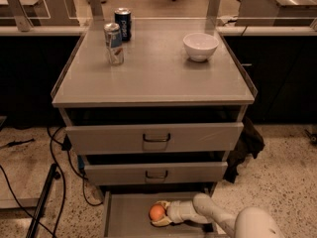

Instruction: Place orange into bottom drawer

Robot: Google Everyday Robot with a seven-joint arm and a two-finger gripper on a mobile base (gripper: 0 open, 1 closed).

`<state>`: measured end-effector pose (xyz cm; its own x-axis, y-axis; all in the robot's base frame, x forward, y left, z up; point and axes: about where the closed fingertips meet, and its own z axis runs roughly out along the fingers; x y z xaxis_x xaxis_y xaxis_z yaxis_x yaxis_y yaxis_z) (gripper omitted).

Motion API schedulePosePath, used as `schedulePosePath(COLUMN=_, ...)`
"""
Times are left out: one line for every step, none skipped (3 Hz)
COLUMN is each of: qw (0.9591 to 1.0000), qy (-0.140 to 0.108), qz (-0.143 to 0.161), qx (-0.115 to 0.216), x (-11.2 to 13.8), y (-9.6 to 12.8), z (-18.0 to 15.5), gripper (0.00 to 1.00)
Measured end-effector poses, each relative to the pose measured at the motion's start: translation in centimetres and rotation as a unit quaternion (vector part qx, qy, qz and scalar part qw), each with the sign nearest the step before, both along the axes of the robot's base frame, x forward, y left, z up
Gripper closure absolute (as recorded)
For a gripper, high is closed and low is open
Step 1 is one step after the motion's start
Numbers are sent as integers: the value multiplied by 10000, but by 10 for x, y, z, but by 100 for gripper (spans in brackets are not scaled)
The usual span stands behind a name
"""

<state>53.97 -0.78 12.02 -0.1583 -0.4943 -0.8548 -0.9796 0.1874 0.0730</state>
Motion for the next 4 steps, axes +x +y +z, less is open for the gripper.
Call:
schedulePosePath(qw=10000, qy=2, qz=0, qx=0, x=0, y=0, z=0, gripper=83)
schedulePosePath(qw=10000, qy=2, qz=0, qx=0, x=0, y=0, z=0, gripper=59)
schedulePosePath(qw=10000, qy=2, qz=0, qx=1, x=0, y=0, z=0, gripper=36)
schedulePosePath(qw=10000, qy=2, qz=0, qx=1, x=0, y=0, z=0, gripper=13)
